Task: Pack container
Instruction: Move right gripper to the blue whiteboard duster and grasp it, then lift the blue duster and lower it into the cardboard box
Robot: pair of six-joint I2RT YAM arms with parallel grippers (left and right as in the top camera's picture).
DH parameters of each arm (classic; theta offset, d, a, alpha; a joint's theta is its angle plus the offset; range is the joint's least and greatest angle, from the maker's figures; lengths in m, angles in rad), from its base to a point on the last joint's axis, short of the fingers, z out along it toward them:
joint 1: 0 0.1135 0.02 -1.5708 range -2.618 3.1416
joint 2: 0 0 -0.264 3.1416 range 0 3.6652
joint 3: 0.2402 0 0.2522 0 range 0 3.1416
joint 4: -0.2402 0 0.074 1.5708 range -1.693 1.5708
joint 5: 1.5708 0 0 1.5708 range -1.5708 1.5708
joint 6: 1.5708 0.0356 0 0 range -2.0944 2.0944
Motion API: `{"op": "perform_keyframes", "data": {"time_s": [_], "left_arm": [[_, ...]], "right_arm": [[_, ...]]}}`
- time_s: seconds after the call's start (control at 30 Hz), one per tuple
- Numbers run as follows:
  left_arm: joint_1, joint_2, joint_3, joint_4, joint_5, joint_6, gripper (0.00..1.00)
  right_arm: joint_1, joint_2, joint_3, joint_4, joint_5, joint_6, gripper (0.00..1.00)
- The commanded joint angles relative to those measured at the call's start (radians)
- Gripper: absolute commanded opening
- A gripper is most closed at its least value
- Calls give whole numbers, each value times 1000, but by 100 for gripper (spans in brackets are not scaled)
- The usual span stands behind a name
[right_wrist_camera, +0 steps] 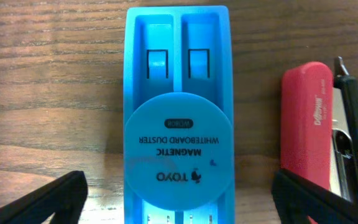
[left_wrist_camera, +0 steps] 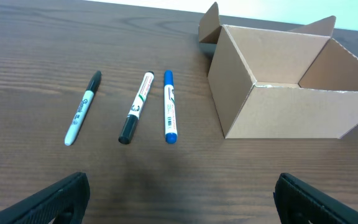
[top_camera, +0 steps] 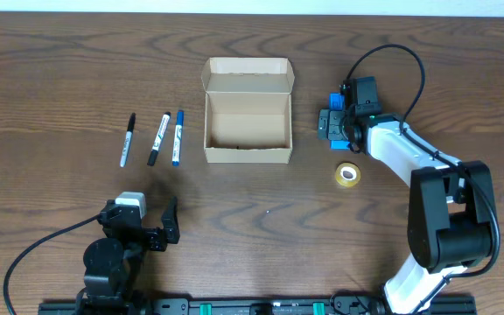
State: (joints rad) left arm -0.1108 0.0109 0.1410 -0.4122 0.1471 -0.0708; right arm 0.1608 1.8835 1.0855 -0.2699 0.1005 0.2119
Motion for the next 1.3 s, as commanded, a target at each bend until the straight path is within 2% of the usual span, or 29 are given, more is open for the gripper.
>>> {"op": "perform_keyframes", "data": {"time_s": [0.0, 0.1, 0.2, 0.83, 1.27], "left_arm": [[8, -6, -20, -2, 3, 4, 95], [8, -6, -20, -2, 3, 4, 95], [8, -6, -20, -2, 3, 4, 95], [8, -6, -20, -2, 3, 4, 95], [8, -6, -20, -2, 3, 4, 95]], "right_arm": [[-17, 24, 16, 11, -15, -6, 89], [-17, 34, 16, 34, -39, -5, 81], [-17, 41, 16, 50, -38, 1, 85], [-18, 56, 16, 53, -22, 2, 58], [-17, 24, 55, 30, -42, 19, 53]]}}
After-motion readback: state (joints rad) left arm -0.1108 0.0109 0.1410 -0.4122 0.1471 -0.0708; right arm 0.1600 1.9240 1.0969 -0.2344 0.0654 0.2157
